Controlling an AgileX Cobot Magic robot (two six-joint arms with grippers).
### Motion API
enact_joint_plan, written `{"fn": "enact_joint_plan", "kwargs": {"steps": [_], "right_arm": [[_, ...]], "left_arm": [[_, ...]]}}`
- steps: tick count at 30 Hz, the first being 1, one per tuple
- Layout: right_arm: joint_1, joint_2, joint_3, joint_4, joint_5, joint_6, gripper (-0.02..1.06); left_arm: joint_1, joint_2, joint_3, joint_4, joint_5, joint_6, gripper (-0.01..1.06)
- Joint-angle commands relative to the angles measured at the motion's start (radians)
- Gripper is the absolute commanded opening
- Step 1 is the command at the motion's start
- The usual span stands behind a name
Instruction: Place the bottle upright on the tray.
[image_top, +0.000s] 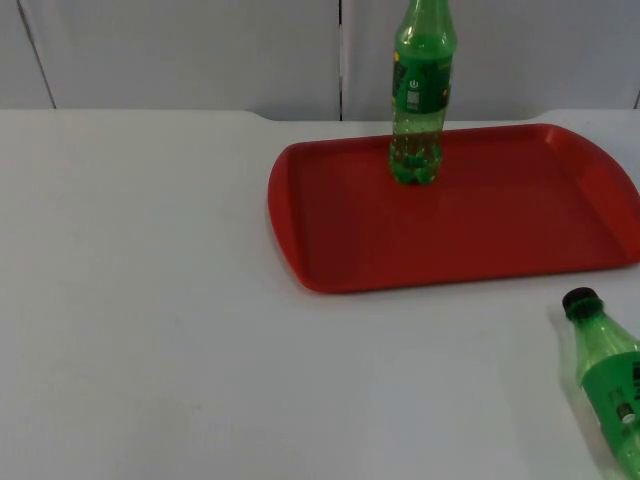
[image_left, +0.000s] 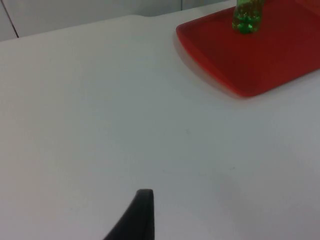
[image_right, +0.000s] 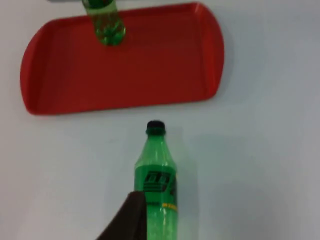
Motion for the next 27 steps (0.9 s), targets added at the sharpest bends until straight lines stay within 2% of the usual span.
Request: {"fn": "enact_joint_plan", "kwargs": {"steps": [1,12,20,27], "right_arm": [[-0.005,0.071,-0.023,0.013,0.02,-0.011,1.04],[-0.003,0.372,-0.047,0.065,0.03,-0.023,1.01],[-0.003,0.502,-0.047,0.11,0.02,-0.042,1.0],[-0.003,0.588,-0.047,0.111,-0.006,-0.038,1.0]], "left_arm": [[0.0,-0.005,0.003,-0.008,0.003,-0.006,1.05],[0.0,-0.005,0.003,-0.008,0.003,-0.006,1.05],[0.0,-0.005,0.003,-0.008,0.003,-0.006,1.05],[0.0,-0.005,0.003,-0.008,0.003,-0.006,1.05]]}}
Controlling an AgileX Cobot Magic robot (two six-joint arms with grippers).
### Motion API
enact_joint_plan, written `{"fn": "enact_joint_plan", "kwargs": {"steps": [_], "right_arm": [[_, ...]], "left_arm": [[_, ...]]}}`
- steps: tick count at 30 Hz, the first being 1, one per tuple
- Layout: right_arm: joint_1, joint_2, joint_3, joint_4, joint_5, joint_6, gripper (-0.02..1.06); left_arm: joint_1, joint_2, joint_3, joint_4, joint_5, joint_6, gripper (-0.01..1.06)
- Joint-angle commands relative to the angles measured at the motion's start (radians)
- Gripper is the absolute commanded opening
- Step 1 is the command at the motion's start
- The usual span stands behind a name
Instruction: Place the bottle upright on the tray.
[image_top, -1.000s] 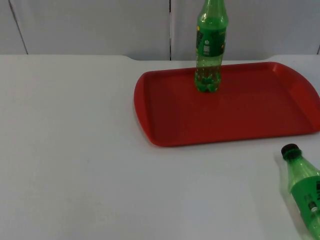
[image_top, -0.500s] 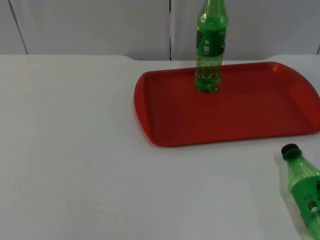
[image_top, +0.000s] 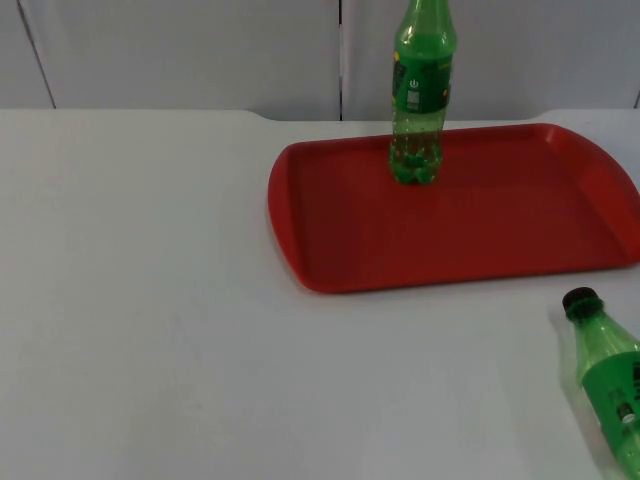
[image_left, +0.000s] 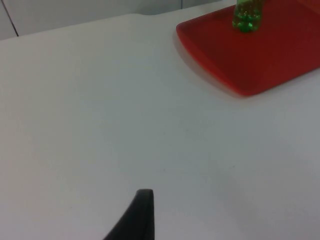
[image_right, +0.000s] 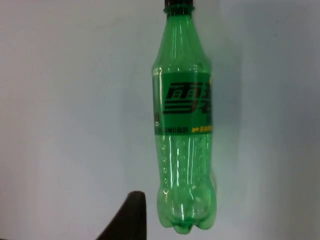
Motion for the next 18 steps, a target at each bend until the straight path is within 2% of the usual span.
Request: {"fn": "enact_joint_plan", "kwargs": {"steps": [1,7,10,12,13,15,16,18], "right_arm": [[-0.003,0.024,-0.008,0.005,-0.013,-0.005,1.0],[0.01,0.083,-0.008,0.001,-0.025,0.0,1.0],[0.085,0.117,-0.008,-0.026,-0.05,0.045,1.0],[0.119,0.13,-0.008,-0.059,-0.063,0.085,1.0],[0.186,0.148,-0.008,-0.125,-0.082,0.165,1.0],[0.268,0.178,-0.006,-0.219,-0.112,0.261,1.0],[0.268,0.178,-0.006,-0.219,-0.112,0.261,1.0],[0.341,0.211,-0.004,-0.246,-0.144,0.318,1.0]], "left_arm": [[0.0,-0.005,0.003,-0.008,0.001,-0.004,1.05],[0.0,-0.005,0.003,-0.008,0.001,-0.004,1.05],[0.0,-0.005,0.003,-0.008,0.001,-0.004,1.05],[0.0,-0.005,0.003,-0.008,0.001,-0.004,1.05],[0.0,-0.005,0.003,-0.008,0.001,-0.004,1.05],[0.0,-0.005,0.003,-0.008,0.001,-0.004,1.05],[0.0,-0.005,0.003,-0.008,0.001,-0.004,1.05],[0.0,-0.005,0.003,-0.008,0.001,-0.004,1.05]]}}
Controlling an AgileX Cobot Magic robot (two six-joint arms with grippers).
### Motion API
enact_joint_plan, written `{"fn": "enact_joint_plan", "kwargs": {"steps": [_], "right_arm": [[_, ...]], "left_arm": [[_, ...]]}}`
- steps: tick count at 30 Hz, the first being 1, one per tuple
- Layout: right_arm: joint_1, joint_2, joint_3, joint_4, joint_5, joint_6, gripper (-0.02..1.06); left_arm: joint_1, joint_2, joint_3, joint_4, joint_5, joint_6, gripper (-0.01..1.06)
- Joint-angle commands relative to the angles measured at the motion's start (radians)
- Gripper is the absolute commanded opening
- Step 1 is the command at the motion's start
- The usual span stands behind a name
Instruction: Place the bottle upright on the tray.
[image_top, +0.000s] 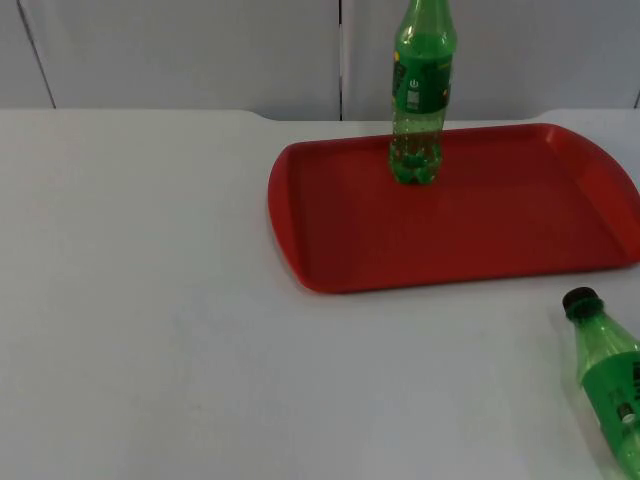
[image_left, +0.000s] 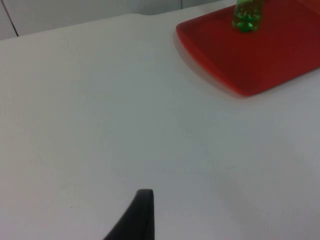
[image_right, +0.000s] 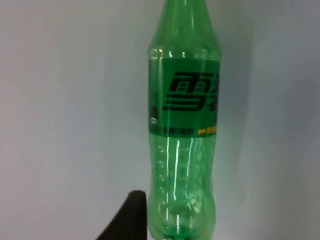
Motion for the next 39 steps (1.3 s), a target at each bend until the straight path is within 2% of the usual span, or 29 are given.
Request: {"fn": "enact_joint_plan", "kwargs": {"steps": [1,4,7,14,16,25,34,39], "right_arm": [[0.051,0.027,-0.004,-0.034,-0.033,0.054,1.0],[0.102,0.07,-0.004,-0.059,-0.074,0.111,1.0],[0.155,0.16,-0.004,-0.127,-0.144,0.239,1.0],[0.155,0.29,-0.004,-0.174,-0.219,0.317,1.0],[0.155,0.341,-0.004,-0.225,-0.236,0.392,1.0],[0.155,0.524,-0.004,-0.216,-0.414,0.444,1.0],[0.155,0.642,-0.004,-0.229,-0.498,0.444,1.0],[0.155,0.664,-0.004,-0.267,-0.508,0.49,0.99]], "left_arm": [[0.0,-0.005,0.003,-0.008,0.001,-0.004,1.05],[0.0,-0.005,0.003,-0.008,0.001,-0.004,1.05],[0.0,-0.005,0.003,-0.008,0.001,-0.004,1.05],[0.0,-0.005,0.003,-0.008,0.001,-0.004,1.05],[0.0,-0.005,0.003,-0.008,0.001,-0.004,1.05],[0.0,-0.005,0.003,-0.008,0.001,-0.004,1.05],[0.0,-0.005,0.003,-0.008,0.001,-0.004,1.05],[0.0,-0.005,0.003,-0.008,0.001,-0.004,1.05]]}}
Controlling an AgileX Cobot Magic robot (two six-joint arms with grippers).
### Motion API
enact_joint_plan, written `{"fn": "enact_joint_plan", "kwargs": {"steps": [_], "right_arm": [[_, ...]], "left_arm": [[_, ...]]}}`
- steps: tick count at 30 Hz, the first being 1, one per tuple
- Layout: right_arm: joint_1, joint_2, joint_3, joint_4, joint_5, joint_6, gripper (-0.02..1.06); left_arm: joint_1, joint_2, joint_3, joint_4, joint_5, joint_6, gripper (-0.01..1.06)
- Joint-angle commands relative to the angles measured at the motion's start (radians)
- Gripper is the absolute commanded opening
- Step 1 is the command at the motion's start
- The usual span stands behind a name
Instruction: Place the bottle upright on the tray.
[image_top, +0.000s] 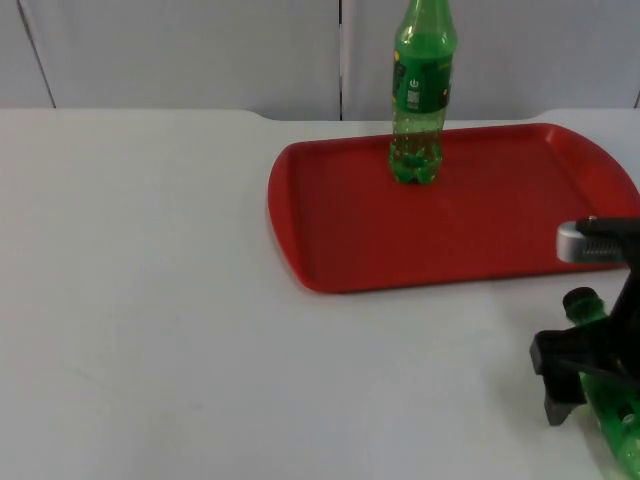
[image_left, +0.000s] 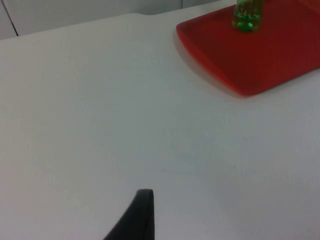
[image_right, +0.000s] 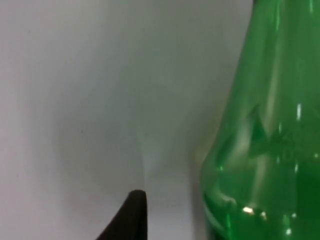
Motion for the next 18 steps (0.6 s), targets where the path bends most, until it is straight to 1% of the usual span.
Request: {"fn": "enact_joint_plan", "kwargs": {"steps": [1,2,3,4,6,7,8,10,13,14,15,18], "right_arm": [[0.006,0.002,-0.001,-0.017,-0.01,0.011,0.97],[0.006,0.002,-0.001,-0.017,-0.012,0.015,0.95],[0.006,0.002,-0.001,-0.017,-0.012,0.015,0.95],[0.006,0.002,-0.001,-0.017,-0.012,0.015,0.9],[0.006,0.002,-0.001,-0.017,-0.014,0.015,0.78],[0.006,0.002,-0.001,-0.017,-0.014,0.015,0.69],[0.006,0.002,-0.001,-0.017,-0.014,0.015,0.69],[0.006,0.002,-0.001,-0.017,-0.014,0.015,0.49],[0.006,0.002,-0.001,-0.017,-0.014,0.015,0.11],[0.006,0.002,-0.001,-0.017,-0.014,0.015,0.11],[0.006,0.002,-0.001,-0.017,-0.016,0.015,0.01],[0.006,0.002,-0.001,-0.022,-0.023,0.015,0.0]], "left_arm": [[0.0,-0.005,0.003,-0.008,0.001,-0.004,1.05],[0.0,-0.005,0.003,-0.008,0.001,-0.004,1.05],[0.0,-0.005,0.003,-0.008,0.001,-0.004,1.05],[0.0,-0.005,0.003,-0.008,0.001,-0.004,1.05],[0.0,-0.005,0.003,-0.008,0.001,-0.004,1.05],[0.0,-0.005,0.003,-0.008,0.001,-0.004,1.05],[0.0,-0.005,0.003,-0.008,0.001,-0.004,1.05],[0.0,-0.005,0.003,-0.008,0.001,-0.004,1.05],[0.0,-0.005,0.003,-0.008,0.001,-0.004,1.05],[0.0,-0.005,0.003,-0.008,0.001,-0.004,1.05],[0.0,-0.005,0.003,-0.008,0.001,-0.004,1.05],[0.0,-0.005,0.003,-0.008,0.001,-0.004,1.05]]}}
